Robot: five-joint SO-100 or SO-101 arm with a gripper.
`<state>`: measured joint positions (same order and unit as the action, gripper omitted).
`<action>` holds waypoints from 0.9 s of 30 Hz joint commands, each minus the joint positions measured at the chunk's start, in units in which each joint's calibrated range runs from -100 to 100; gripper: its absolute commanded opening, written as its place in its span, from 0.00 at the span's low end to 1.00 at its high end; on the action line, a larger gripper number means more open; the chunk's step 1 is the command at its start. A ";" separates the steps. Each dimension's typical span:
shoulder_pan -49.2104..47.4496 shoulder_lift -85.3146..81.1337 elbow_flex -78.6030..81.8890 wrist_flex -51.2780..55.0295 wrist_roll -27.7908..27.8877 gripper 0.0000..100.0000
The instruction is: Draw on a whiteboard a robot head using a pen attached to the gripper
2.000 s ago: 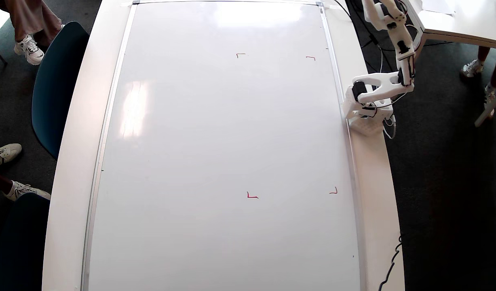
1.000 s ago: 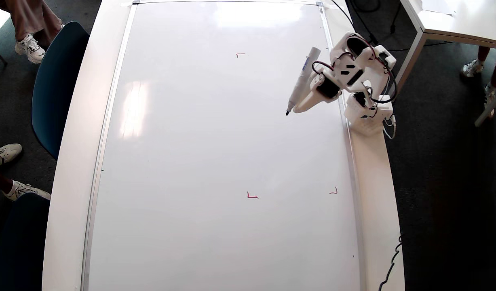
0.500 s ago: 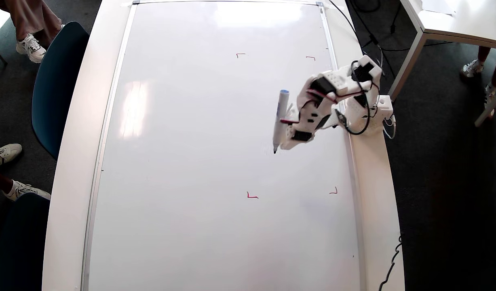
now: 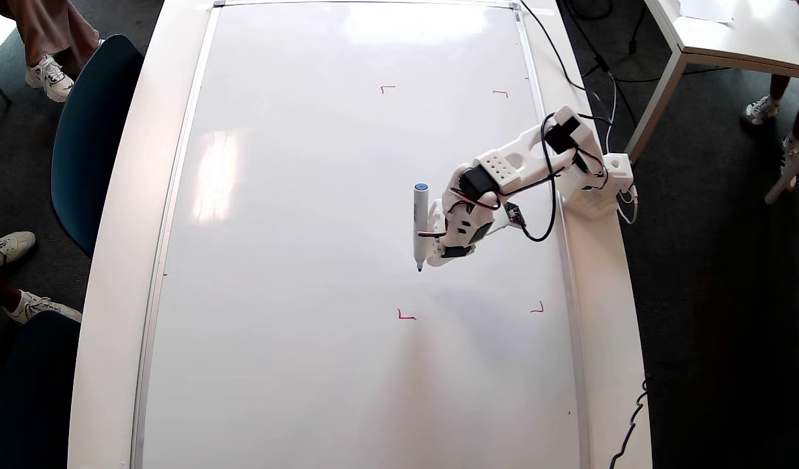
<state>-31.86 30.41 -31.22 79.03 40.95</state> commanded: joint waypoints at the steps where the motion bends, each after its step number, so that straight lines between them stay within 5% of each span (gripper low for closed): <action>1: 0.52 0.48 -1.03 -0.75 0.36 0.01; 27: -1.69 5.53 3.51 -4.84 0.31 0.01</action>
<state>-32.89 36.39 -29.49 73.56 40.95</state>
